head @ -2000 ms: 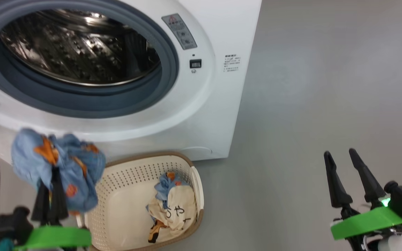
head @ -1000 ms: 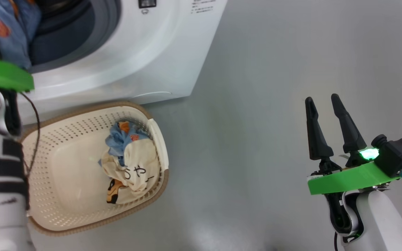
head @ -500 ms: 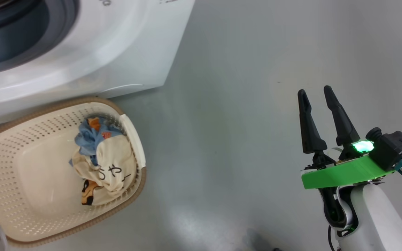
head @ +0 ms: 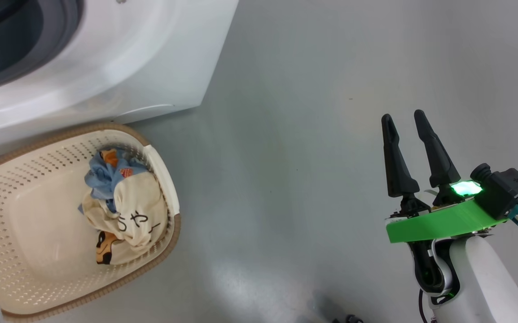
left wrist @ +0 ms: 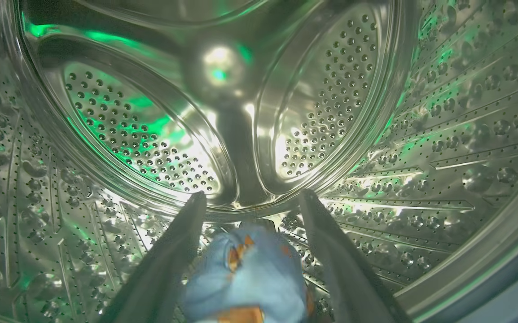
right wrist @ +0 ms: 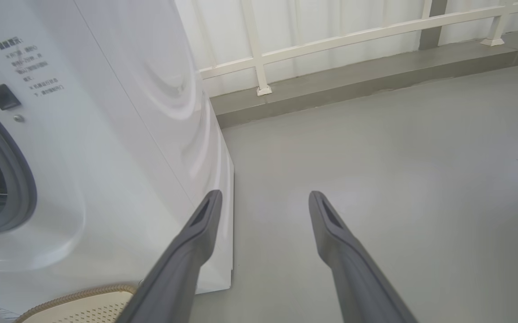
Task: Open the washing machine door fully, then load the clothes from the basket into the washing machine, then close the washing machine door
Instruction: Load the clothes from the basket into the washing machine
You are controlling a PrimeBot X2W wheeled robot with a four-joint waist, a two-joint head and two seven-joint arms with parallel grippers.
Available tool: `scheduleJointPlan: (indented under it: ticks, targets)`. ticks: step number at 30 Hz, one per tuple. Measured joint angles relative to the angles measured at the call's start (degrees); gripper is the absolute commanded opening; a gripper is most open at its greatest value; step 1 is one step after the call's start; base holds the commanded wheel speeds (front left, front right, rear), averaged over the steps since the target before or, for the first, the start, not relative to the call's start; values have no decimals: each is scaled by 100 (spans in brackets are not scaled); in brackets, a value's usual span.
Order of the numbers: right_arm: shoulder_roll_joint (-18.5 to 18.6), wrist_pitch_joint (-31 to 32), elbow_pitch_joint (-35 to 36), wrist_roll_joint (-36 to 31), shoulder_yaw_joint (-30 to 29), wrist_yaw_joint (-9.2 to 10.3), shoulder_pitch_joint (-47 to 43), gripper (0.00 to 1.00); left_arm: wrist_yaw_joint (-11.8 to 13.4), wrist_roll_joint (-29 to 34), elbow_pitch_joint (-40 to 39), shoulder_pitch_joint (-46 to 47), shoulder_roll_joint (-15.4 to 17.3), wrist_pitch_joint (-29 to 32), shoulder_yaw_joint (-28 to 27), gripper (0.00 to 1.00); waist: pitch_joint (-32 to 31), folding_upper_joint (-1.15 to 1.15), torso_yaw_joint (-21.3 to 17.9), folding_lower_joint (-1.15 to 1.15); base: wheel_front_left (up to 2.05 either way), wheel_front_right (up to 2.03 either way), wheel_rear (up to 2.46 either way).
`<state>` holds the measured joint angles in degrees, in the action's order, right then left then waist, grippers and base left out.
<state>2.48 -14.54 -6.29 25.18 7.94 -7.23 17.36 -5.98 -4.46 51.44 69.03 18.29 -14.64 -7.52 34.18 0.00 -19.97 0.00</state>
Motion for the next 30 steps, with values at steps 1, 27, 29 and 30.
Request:
scheduleJointPlan:
  ticks: [1,27,29,30]
  targets:
    - [0,0,0,0,1,0,1,100,0,0,-1,-1,-1,0,0,100,-13,0,7,0,0,0,0]
    - [226,0,-68,-162,-257,0,-244,100,40,-120,-1238,-2326,-922,0,-412,100,-1026,0,499,-1,0,0,0]
    - [283,0,-90,-162,-259,0,-293,100,37,-120,-1343,-2500,-1017,0,-450,100,-1127,0,564,-1,0,0,0]
    - [311,0,-94,-162,-263,0,-295,100,14,-120,-1402,-2598,-1060,0,-459,100,-1181,0,596,-1,0,0,0]
